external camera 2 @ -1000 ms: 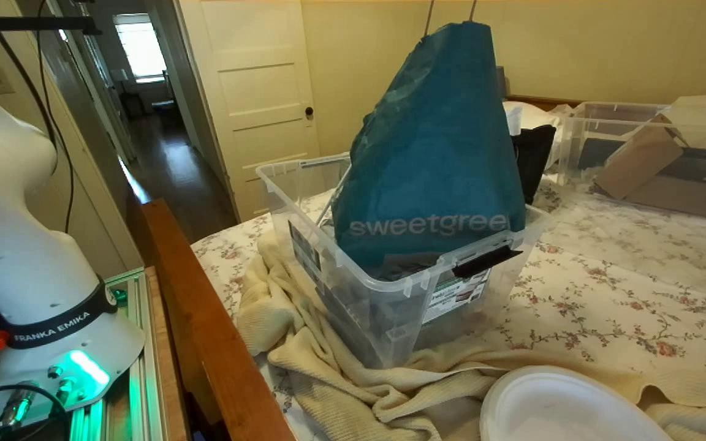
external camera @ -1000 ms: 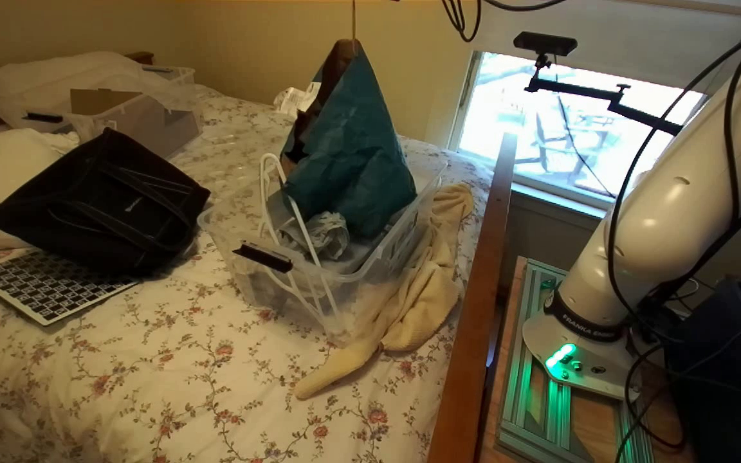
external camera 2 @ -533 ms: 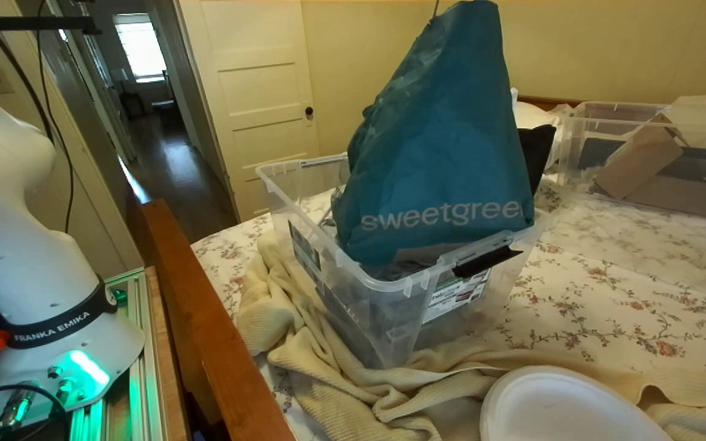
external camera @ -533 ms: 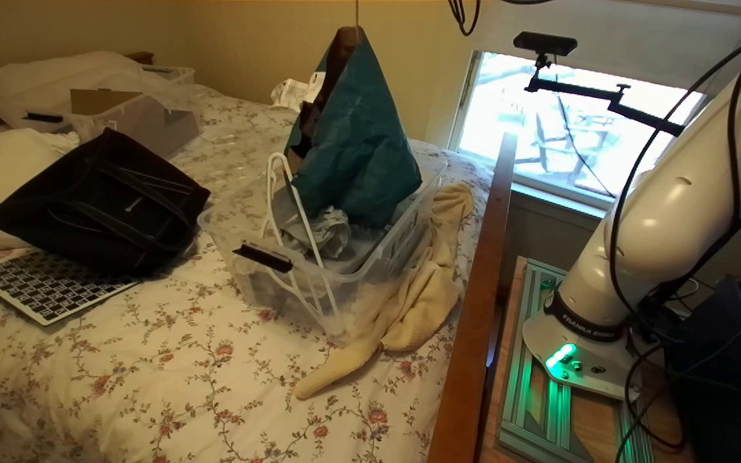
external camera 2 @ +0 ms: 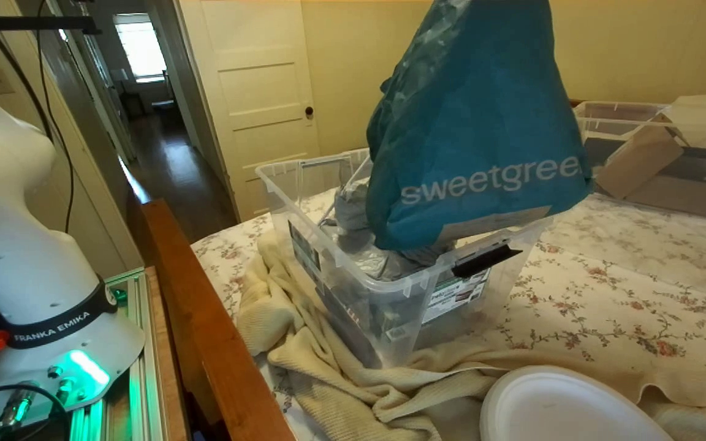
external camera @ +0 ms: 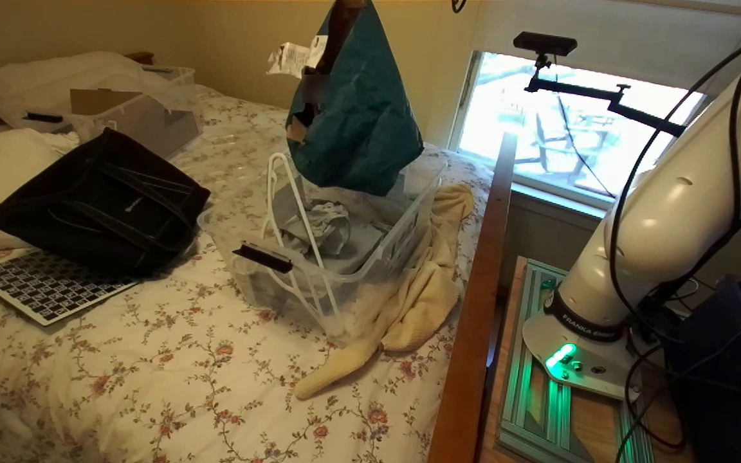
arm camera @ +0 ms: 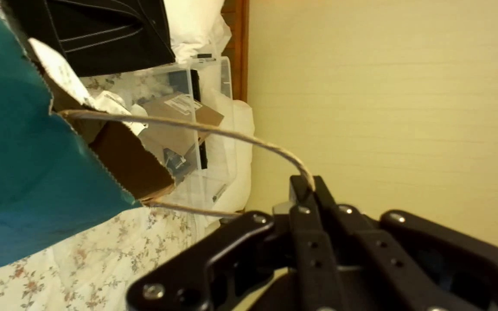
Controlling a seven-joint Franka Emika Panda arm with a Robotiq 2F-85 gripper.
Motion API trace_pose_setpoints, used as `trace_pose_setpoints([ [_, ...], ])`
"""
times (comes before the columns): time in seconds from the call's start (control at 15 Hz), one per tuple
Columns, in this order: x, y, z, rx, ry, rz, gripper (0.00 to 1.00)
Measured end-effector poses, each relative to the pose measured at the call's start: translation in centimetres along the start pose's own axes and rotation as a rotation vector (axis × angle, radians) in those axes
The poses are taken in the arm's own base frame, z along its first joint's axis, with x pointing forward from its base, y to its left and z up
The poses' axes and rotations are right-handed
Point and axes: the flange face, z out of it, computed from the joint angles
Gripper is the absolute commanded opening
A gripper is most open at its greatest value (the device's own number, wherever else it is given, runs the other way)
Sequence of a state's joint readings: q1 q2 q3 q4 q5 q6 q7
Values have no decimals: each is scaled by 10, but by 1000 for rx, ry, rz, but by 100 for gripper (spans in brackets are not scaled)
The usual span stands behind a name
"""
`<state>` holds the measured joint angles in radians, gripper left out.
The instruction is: Remove the bag from the storage container
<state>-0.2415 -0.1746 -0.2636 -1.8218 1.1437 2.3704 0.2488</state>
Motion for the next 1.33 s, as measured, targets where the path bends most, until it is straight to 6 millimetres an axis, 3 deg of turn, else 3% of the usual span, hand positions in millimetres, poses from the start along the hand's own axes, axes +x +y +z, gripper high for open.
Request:
trace_pose_setpoints([
  [0.33, 11, -22, -22, 125, 46, 45, 4],
  [1.07, 24, 4, -7, 80, 74, 75, 1],
  [1.33, 41, 4, -21, 107, 182, 95, 1],
])
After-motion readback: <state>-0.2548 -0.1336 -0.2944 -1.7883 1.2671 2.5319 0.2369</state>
